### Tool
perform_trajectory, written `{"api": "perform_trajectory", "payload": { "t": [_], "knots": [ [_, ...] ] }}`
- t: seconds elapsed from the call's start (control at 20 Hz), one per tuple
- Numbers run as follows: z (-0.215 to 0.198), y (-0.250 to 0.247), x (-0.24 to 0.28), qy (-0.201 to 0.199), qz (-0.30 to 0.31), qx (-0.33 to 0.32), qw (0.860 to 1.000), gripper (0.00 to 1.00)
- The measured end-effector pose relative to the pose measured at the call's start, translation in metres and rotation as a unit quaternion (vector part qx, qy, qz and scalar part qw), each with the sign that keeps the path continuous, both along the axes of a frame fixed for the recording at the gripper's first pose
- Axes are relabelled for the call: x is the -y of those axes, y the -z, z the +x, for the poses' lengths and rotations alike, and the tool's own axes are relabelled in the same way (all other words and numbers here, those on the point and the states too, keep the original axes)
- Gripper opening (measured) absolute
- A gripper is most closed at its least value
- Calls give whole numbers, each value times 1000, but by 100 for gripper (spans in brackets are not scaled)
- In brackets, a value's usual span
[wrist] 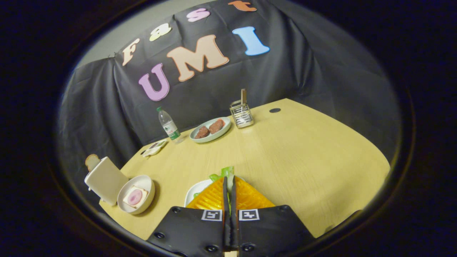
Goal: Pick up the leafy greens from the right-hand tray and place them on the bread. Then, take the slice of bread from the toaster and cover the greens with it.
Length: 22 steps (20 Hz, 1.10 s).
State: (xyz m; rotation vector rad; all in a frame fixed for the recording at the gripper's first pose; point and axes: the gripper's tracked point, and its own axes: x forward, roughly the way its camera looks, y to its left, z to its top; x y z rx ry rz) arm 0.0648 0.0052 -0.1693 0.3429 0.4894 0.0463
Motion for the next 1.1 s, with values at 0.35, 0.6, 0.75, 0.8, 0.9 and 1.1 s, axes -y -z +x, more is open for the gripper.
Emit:
{"api": "perform_trajectory", "payload": {
  "t": [0.35, 0.6, 0.75, 0.8, 0.9, 1.1],
  "knots": [
    [-5, -59, -43, -26, 5, 51, 998, 3],
    [-12, -112, -90, -56, 20, 88, 994, 3],
    [-17, -132, -127, -85, 45, 100, 990, 3],
    [-17, -136, -141, -94, 52, 102, 989, 3],
    [-15, -140, -164, -106, 59, 103, 987, 3],
    [-17, -135, -228, -143, 101, 96, 980, 3]
  ]
}}
